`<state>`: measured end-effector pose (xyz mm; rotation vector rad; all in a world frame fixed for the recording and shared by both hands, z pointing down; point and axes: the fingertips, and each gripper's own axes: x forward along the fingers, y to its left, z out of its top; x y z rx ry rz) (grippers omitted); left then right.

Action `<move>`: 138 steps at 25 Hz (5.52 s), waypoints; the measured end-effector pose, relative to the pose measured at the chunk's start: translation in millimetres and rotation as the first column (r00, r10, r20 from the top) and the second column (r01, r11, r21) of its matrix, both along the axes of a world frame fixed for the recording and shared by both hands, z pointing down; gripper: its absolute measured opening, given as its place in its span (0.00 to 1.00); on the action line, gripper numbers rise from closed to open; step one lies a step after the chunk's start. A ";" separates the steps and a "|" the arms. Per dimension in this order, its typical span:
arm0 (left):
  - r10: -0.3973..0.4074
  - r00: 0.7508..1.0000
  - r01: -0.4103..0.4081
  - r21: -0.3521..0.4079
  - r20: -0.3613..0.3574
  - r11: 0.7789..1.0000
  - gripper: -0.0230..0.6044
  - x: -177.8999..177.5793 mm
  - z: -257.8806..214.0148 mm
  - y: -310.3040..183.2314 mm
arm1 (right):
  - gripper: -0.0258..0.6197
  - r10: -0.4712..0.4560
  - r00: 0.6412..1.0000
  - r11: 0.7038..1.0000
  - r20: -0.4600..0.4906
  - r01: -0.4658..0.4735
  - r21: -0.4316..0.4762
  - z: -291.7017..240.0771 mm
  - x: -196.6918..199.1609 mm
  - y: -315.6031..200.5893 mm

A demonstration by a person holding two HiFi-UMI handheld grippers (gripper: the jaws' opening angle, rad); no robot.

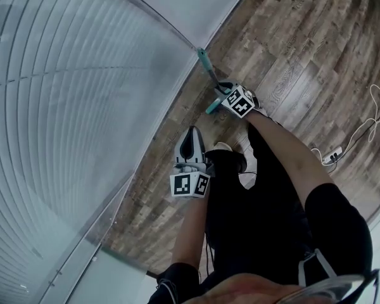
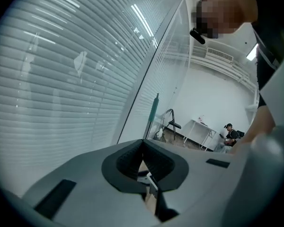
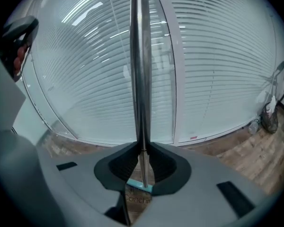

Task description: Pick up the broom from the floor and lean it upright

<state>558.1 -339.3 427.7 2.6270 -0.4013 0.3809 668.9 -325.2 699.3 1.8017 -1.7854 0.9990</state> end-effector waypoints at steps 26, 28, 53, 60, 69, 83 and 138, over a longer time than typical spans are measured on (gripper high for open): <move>-0.067 0.995 0.073 -0.077 0.076 0.994 0.07 -19.0 74.8 -21.3 | 0.18 -0.065 0.996 0.998 -0.054 0.065 0.008 32.3 26.2 -92.1; -0.072 0.994 0.079 -0.090 0.083 0.993 0.07 -23.3 76.9 -16.5 | 0.18 -0.079 0.995 0.997 -0.060 0.079 0.000 30.6 24.8 -93.4; -0.073 0.993 0.082 -0.105 0.089 0.991 0.07 -43.4 48.5 -23.3 | 0.32 -0.112 0.989 0.994 -0.093 0.113 0.010 15.3 25.6 -83.7; -0.103 0.990 0.111 -0.081 0.096 0.991 0.07 -49.7 -3.0 -16.9 | 0.32 -0.090 0.991 0.996 -0.097 0.089 -0.024 -34.5 27.2 -49.8; -0.086 0.992 0.090 -0.051 0.088 0.995 0.07 -65.6 -94.9 -0.5 | 0.32 -0.012 0.996 0.998 -0.087 0.018 0.067 -186.4 1.4 -13.8; -0.088 0.996 0.087 0.019 0.019 0.996 0.07 -81.6 -232.4 49.9 | 0.32 -0.087 0.996 0.973 -0.002 0.086 0.213 -416.7 -74.3 66.0; -0.071 0.904 0.209 0.291 -0.422 0.934 0.07 -76.6 -495.6 78.2 | 0.07 0.146 0.963 0.545 -0.225 0.112 0.831 -822.4 -126.0 127.6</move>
